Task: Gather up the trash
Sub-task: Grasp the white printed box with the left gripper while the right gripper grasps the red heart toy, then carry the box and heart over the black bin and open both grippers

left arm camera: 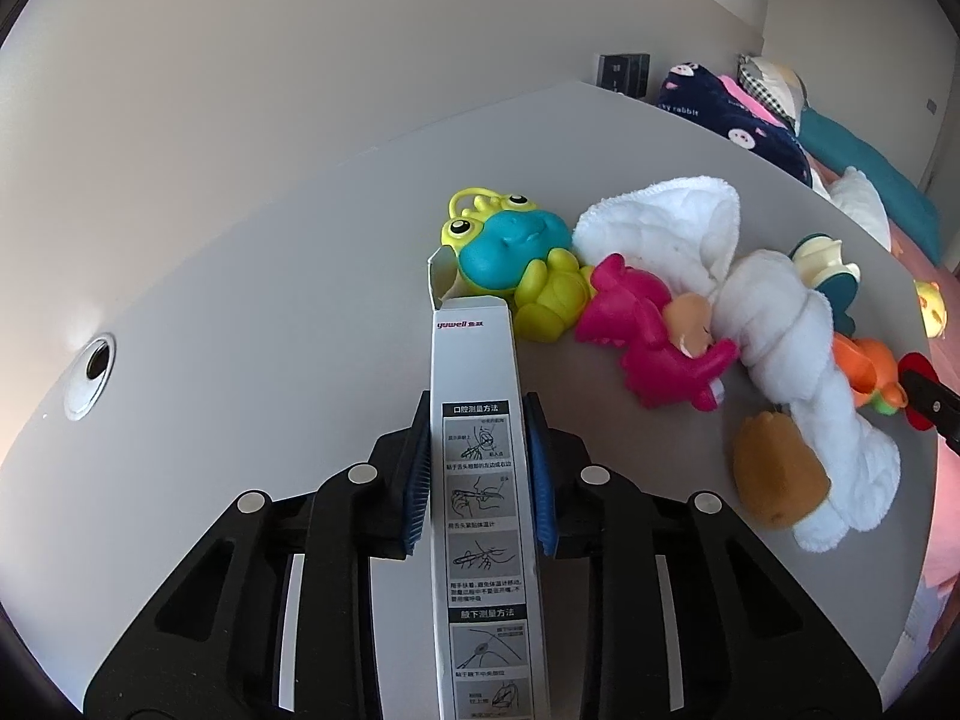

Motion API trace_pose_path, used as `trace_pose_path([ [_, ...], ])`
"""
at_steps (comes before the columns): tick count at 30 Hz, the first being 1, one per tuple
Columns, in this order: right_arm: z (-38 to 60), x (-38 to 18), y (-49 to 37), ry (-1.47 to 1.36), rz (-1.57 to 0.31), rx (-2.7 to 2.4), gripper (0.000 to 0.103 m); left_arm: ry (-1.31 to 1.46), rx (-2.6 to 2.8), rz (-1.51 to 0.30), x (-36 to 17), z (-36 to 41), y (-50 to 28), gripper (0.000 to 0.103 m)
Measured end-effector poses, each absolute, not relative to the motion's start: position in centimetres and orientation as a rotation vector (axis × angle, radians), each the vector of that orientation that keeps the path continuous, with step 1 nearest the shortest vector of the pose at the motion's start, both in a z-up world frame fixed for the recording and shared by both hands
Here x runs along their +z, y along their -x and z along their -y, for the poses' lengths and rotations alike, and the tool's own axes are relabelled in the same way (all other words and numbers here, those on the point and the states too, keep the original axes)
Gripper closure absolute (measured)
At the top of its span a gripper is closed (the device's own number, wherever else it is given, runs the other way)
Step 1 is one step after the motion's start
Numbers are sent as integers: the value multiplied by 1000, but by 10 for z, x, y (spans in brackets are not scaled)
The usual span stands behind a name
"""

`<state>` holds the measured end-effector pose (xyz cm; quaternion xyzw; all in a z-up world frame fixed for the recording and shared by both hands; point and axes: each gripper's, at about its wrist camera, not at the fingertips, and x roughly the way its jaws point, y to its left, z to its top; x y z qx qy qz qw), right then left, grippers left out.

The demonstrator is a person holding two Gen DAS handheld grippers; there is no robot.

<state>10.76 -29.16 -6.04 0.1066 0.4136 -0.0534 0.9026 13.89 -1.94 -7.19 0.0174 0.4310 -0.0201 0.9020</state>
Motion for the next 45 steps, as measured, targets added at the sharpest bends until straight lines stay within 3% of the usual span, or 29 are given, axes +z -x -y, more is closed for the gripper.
trace_pose_path([
  [21,301,-28,-28,-232,-794,-67,57,-53,-116,-828,-44,45,-83,76],
  [45,366,-17,40,-291,-750,-180,56,-158,-364,-808,-27,169,-40,76],
])
